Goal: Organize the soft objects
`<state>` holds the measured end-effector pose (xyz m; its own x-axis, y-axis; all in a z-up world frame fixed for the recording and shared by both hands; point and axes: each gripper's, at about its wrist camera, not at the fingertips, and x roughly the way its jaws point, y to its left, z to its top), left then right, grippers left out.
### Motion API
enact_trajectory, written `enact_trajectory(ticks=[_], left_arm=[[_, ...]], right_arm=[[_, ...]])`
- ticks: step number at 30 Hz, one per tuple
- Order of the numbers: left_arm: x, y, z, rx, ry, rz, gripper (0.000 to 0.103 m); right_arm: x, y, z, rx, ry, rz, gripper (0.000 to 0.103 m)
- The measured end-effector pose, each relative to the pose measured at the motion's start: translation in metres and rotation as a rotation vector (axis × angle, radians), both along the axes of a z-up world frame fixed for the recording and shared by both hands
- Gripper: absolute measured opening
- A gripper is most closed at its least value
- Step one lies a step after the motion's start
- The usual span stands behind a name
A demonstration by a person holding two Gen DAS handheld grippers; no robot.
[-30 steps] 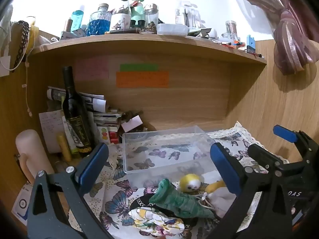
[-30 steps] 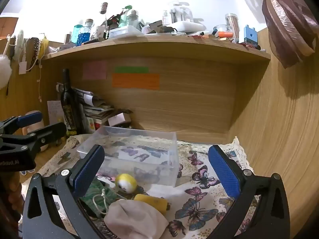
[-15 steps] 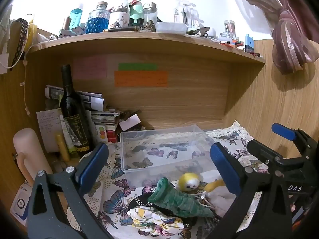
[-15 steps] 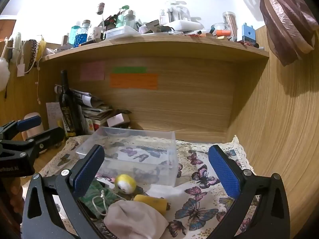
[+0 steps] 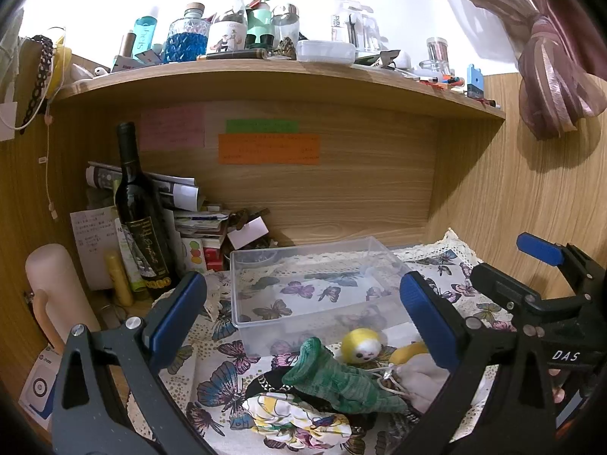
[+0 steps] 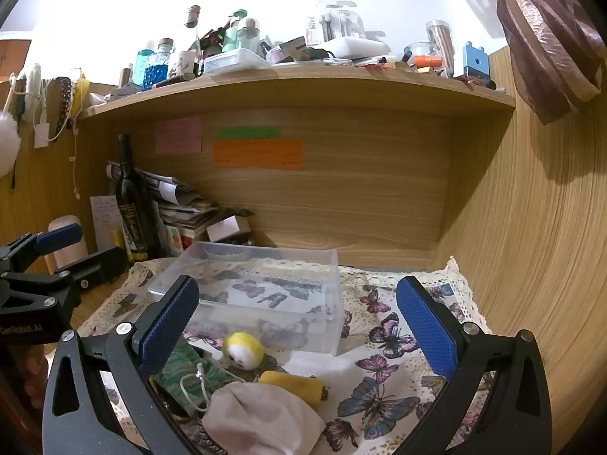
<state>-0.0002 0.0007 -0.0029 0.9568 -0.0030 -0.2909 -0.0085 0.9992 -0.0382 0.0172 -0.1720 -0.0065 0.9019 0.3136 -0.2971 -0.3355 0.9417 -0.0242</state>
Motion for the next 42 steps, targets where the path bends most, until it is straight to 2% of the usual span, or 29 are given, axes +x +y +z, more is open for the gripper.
enact_trajectory(ticks=[42], left_arm=[[-0.0037,-0.0069,0.0023,0.019,-0.02,-0.011,0.103]], right_arm=[[-0.0001,-0.0017,-0.0018,0.011,-0.002,0.006,0.103]])
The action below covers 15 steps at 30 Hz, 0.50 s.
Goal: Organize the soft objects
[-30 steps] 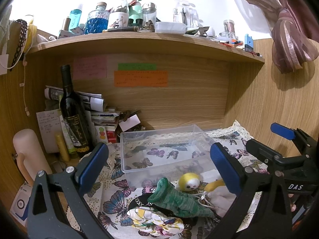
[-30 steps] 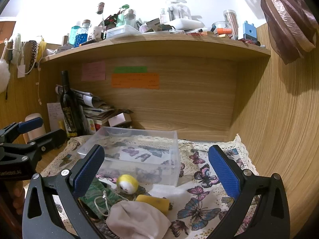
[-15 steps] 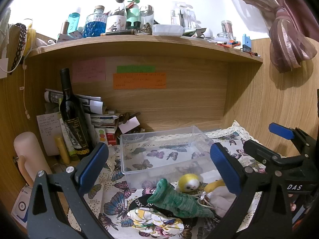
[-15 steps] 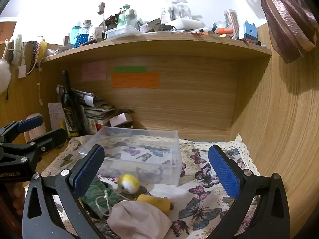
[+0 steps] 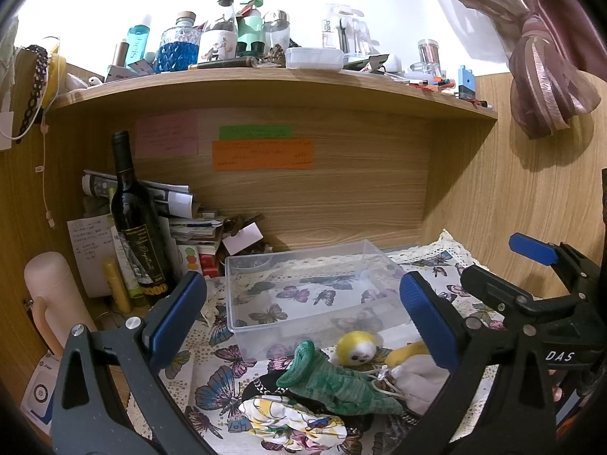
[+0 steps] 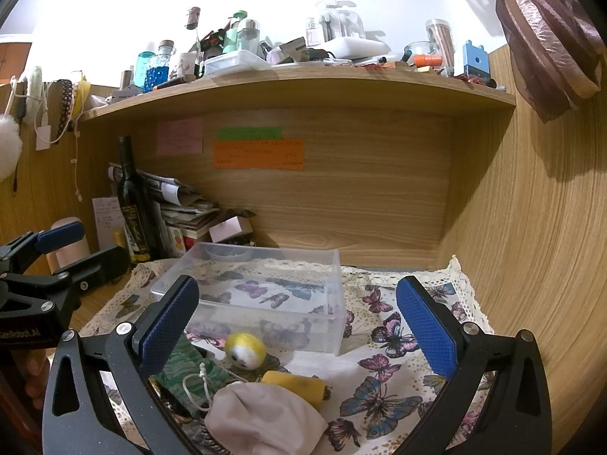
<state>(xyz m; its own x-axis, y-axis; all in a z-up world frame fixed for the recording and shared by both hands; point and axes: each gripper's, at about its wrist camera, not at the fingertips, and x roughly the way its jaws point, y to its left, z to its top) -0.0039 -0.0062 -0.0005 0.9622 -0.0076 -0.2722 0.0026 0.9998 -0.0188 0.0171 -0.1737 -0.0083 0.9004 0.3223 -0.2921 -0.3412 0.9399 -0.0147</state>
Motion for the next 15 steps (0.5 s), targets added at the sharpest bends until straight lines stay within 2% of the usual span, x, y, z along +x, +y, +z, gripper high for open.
enact_trajectory(ticks=[15], left_arm=[[0.0017,-0.0049,-0.0005,-0.014,0.013,-0.018,0.103]], right_arm=[[-0.0001,0.0005,-0.0013,0.006,0.004,0.003,0.103]])
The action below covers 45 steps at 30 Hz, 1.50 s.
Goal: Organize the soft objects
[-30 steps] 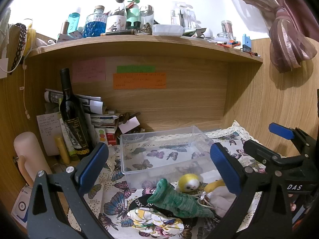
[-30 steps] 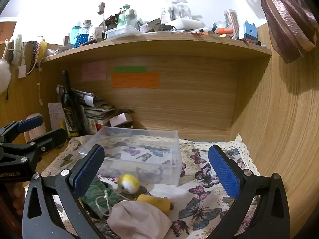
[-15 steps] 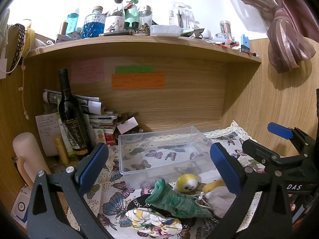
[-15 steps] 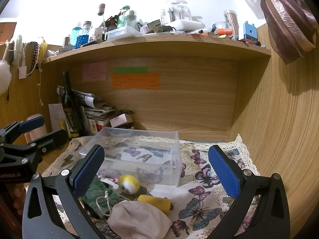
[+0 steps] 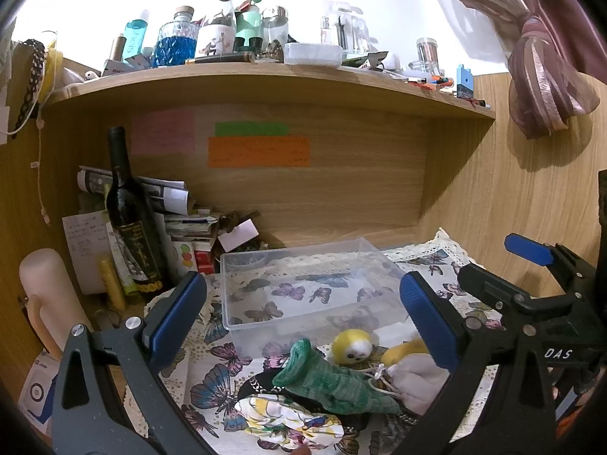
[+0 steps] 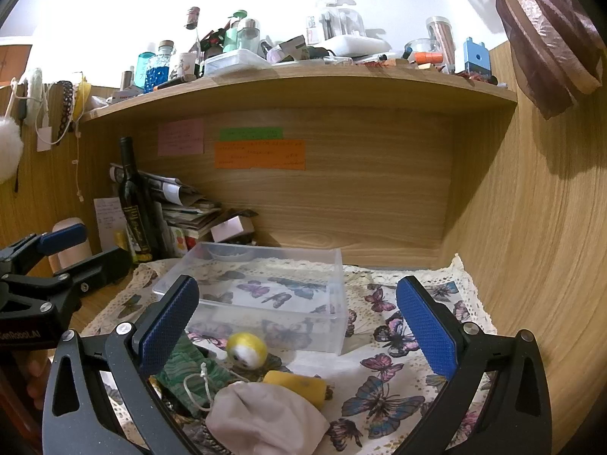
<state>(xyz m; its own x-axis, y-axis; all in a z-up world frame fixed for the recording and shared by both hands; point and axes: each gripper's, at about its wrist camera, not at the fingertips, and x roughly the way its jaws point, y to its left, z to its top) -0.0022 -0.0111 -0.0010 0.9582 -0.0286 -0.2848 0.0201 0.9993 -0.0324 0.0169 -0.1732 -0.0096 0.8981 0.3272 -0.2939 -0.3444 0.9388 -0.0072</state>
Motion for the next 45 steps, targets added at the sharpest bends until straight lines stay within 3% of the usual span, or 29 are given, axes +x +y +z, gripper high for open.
enact_trajectory(ticks=[4,6,8,14,20,26,32,38,45], left_arm=[[0.005,0.007,-0.002,-0.028,0.015,-0.002,0.103],[0.009,0.015,-0.003,-0.046,0.031,0.003,0.098],[0.015,0.023,-0.005,-0.045,0.058,0.015,0.084],[0.032,0.042,-0.019,-0.058,0.135,0.032,0.076],[0.055,0.042,-0.047,-0.079,0.259,-0.012,0.071],[0.064,0.029,-0.072,-0.072,0.342,-0.065,0.069],[0.072,0.019,-0.084,-0.072,0.403,-0.132,0.038],[0.07,0.015,-0.082,-0.062,0.395,-0.156,0.016],[0.065,0.021,-0.064,-0.074,0.334,-0.151,0.011]], right_arm=[[0.003,-0.001,0.0,0.011,0.011,0.006,0.103],[0.007,-0.003,0.0,0.02,0.026,0.009,0.103],[0.013,-0.007,-0.001,0.027,0.041,0.006,0.103],[0.035,-0.019,-0.012,0.002,0.109,-0.015,0.091],[0.058,-0.025,-0.036,-0.03,0.213,0.001,0.079],[0.071,-0.025,-0.065,-0.052,0.334,0.034,0.079],[0.08,-0.021,-0.088,-0.062,0.435,0.068,0.079],[0.09,-0.018,-0.103,-0.059,0.528,0.109,0.068],[0.094,-0.024,-0.107,0.012,0.592,0.151,0.066]])
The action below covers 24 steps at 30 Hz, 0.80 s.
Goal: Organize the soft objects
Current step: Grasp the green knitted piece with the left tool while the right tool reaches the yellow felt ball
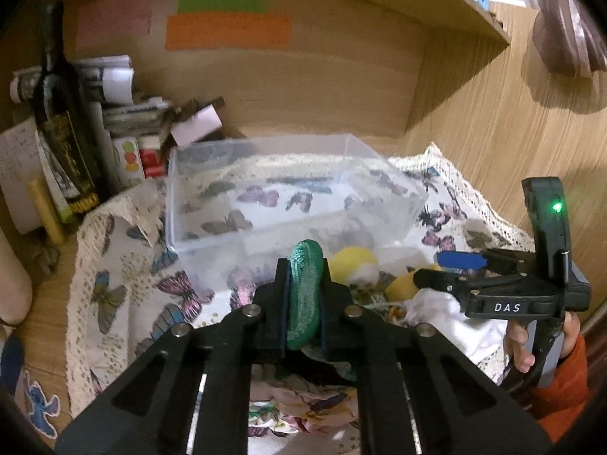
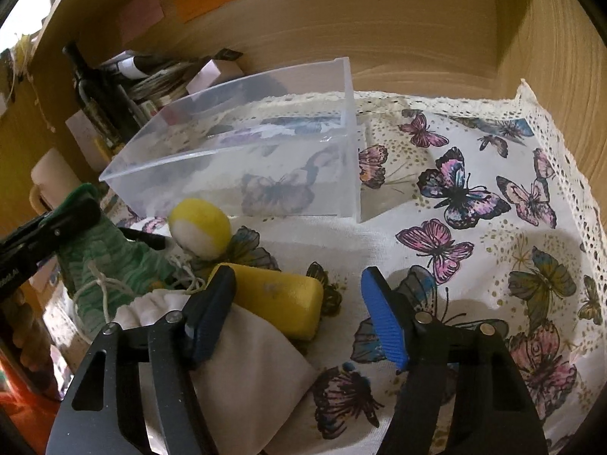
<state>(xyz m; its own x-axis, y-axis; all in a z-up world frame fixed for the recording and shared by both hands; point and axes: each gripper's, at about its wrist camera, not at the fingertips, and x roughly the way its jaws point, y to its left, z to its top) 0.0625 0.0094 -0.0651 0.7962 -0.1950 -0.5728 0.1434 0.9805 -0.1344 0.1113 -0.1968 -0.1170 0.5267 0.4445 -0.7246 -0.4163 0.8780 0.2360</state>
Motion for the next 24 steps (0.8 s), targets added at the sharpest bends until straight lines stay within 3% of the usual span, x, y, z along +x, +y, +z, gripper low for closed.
enact_trajectory(ticks=[4,10,17,19,20,24], left_arm=[[-0.003,0.006,0.016,0.001,-0.054,0.022,0.011],[-0.008,0.026,0.038,0.004,-0.138,0.086,0.011],[-0.008,0.043,0.046,0.005,-0.173,0.126,0.011],[-0.007,0.045,0.046,0.016,-0.177,0.131,0.011],[-0.007,0.044,0.045,0.018,-0.179,0.132,0.011],[-0.002,0.047,0.045,0.016,-0.178,0.132,0.011]], right_arm=[[-0.001,0.004,0.011,0.008,-0.034,-0.003,0.066],[0.002,0.031,0.022,-0.006,-0.081,0.088,0.066],[0.017,0.069,0.017,-0.058,-0.048,0.208,0.065],[0.02,0.077,0.01,-0.071,-0.029,0.224,0.056],[0.021,0.081,0.006,-0.078,-0.02,0.232,0.042],[0.019,0.091,-0.004,-0.123,-0.024,0.25,0.041]])
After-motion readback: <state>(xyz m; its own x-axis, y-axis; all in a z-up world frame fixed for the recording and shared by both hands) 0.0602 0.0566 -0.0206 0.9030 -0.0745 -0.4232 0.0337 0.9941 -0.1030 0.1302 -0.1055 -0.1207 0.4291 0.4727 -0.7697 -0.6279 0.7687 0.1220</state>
